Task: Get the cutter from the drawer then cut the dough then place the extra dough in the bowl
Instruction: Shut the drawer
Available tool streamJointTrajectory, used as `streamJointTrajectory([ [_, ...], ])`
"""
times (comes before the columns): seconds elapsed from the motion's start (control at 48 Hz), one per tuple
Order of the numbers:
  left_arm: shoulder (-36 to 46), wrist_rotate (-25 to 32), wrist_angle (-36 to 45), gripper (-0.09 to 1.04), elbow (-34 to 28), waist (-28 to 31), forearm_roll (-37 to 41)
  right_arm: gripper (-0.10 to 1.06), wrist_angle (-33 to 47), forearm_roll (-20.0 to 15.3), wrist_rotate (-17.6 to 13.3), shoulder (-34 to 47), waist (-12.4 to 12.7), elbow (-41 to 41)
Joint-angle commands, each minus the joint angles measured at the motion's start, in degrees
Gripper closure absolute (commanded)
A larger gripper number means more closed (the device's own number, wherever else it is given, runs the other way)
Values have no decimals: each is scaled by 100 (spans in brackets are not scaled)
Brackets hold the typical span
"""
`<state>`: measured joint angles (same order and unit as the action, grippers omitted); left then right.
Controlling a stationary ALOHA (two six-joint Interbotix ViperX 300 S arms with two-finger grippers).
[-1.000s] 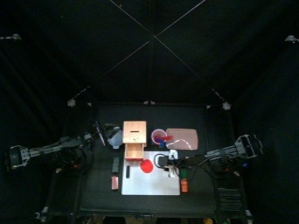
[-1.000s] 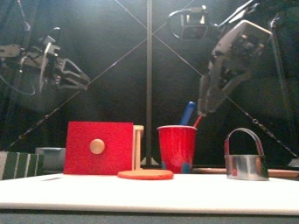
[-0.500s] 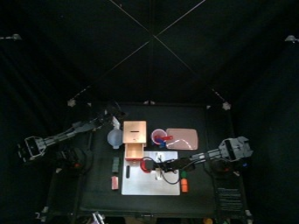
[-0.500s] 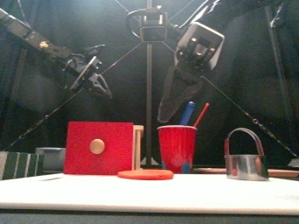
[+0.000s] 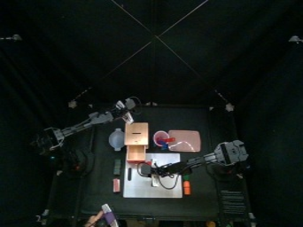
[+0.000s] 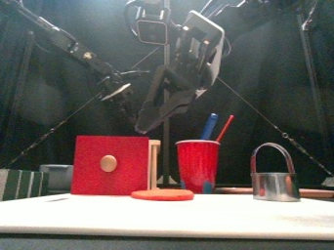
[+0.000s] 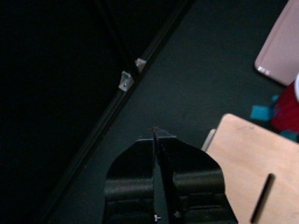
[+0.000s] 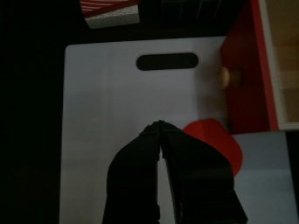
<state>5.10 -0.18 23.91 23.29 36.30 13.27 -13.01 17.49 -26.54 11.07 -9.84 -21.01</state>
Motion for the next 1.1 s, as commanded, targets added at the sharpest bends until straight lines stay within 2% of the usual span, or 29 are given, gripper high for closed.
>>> streamJointTrajectory([
  [0.021,-483,888,483,58,-703,167,-606,90,114,-62,0,-9,26,255],
  [0.25,-1424,3437,1556,58,-1538,580,-2443,90,105,-246,-35,466,149,791],
  [0.417,-1907,4474,2303,58,-1854,853,-3454,90,88,-272,-35,765,193,1143],
  [0.562,-2021,4781,2610,58,-1863,853,-3533,90,-141,-220,-26,888,237,1345],
  [0.771,-2048,4755,2610,58,-1679,650,-3138,90,-571,-123,-35,984,475,1477],
  [1.104,-2048,4755,2575,58,-1626,563,-3120,90,-659,79,-9,1107,659,1529],
])
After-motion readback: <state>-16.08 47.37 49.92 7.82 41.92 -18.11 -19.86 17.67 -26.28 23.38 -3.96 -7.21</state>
